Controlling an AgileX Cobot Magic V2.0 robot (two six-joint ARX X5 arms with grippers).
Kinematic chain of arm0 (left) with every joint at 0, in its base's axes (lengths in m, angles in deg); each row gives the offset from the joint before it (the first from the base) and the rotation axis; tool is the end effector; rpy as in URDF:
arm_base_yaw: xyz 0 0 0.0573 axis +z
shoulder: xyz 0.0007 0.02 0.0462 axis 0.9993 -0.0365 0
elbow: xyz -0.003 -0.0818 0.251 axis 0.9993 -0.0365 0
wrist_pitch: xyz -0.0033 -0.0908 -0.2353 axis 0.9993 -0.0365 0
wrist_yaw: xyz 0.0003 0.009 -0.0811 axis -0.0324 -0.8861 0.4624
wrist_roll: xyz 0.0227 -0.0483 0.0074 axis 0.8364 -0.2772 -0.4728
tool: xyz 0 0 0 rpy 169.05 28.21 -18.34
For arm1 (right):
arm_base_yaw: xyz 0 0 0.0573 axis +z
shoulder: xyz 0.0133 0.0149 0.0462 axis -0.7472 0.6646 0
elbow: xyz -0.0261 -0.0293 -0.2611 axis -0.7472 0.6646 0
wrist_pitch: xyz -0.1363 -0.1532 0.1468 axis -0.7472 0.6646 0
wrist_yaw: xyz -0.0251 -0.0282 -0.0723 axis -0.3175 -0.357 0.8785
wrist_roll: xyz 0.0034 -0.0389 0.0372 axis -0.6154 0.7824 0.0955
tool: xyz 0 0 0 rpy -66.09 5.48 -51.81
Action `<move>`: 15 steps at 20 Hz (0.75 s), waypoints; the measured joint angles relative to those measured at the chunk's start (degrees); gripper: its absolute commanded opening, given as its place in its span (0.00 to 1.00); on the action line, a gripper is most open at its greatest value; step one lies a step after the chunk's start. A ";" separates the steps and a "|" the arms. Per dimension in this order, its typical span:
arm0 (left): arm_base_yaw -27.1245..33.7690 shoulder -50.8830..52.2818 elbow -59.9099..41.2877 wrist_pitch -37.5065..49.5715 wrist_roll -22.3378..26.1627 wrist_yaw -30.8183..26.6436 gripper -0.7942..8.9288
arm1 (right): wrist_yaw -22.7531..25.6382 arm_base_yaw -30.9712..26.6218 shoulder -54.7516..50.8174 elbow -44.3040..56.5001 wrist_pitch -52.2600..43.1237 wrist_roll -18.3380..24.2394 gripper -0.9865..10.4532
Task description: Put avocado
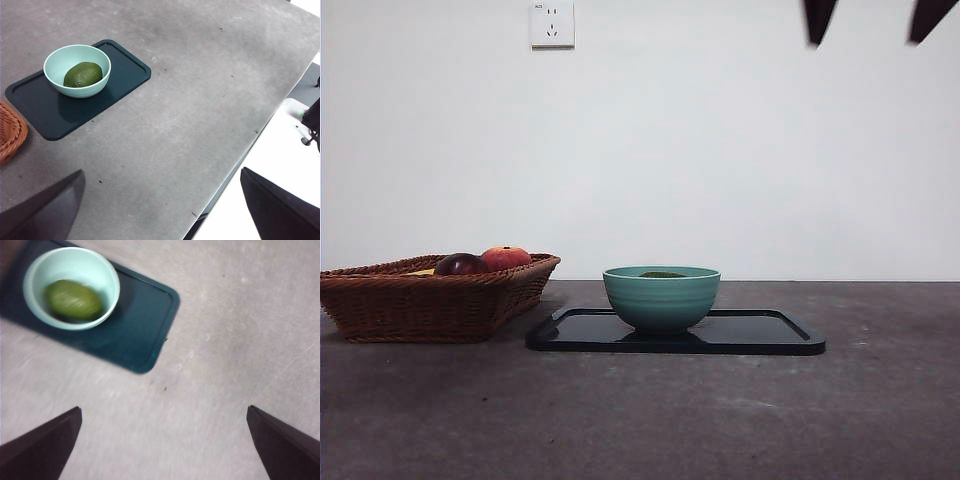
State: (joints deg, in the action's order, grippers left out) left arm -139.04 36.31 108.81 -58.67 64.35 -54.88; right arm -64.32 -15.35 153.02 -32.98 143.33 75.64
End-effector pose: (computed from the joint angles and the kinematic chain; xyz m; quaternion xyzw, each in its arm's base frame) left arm 0.0599 -0.0766 0.3485 0.0724 0.2633 -0.4266 0.8622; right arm 0.1895 0.1146 0.3797 -0.1054 0.4333 0.1072 0.8886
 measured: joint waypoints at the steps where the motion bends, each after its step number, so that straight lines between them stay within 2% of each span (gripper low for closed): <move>1: 0.00 0.00 0.00 -0.02 0.00 0.00 0.60 | 0.02 0.55 -4.02 3.17 -0.17 0.02 0.62; 5: 0.00 0.00 0.00 -0.02 0.00 0.00 0.60 | -0.35 2.82 -19.06 16.44 -4.59 0.09 0.62; 9: 0.00 0.00 0.00 -0.02 0.00 0.00 0.60 | -3.93 5.01 -32.83 26.88 -6.34 -0.11 0.62; 12: 0.00 0.00 0.00 -0.02 0.00 0.00 0.60 | -5.99 5.22 -39.71 31.34 -6.10 -0.11 0.62; 15: 0.00 0.00 0.00 -0.02 0.00 0.00 0.58 | -6.25 5.22 -42.47 31.67 -6.56 -0.11 0.62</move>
State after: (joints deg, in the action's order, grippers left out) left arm -139.04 36.31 108.81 -58.69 64.35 -54.88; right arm -70.57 -10.13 110.55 -1.31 136.78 75.53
